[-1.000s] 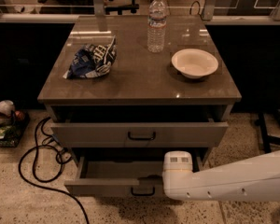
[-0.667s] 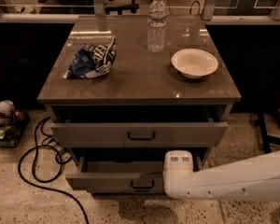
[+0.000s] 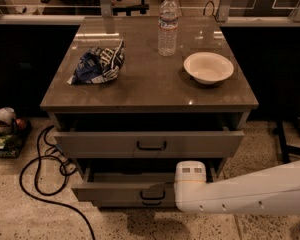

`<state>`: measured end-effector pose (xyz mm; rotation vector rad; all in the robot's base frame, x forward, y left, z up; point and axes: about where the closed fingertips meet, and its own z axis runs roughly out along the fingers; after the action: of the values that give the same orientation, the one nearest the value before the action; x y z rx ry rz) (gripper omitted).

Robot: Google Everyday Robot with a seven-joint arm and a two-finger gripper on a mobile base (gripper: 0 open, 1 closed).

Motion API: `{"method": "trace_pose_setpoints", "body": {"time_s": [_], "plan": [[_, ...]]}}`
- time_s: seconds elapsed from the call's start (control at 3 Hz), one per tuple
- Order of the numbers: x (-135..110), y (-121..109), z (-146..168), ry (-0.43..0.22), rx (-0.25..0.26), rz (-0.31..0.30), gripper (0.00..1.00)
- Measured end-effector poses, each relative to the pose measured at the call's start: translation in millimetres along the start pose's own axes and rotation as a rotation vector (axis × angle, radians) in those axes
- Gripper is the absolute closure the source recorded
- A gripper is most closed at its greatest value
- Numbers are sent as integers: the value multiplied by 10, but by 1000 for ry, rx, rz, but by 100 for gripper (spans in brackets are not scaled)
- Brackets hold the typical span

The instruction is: Close middle drawer

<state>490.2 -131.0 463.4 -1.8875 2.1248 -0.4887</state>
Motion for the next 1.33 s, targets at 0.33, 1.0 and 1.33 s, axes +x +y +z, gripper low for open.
{"method": "trace_pose_setpoints", "body": {"time_s": [0.33,1.0,1.33], "plan": [[2,7,5,0,-2,0,35],[192,168,-119,-9,-55,27,0],[377,262,-396,25,-74,61,0]]}}
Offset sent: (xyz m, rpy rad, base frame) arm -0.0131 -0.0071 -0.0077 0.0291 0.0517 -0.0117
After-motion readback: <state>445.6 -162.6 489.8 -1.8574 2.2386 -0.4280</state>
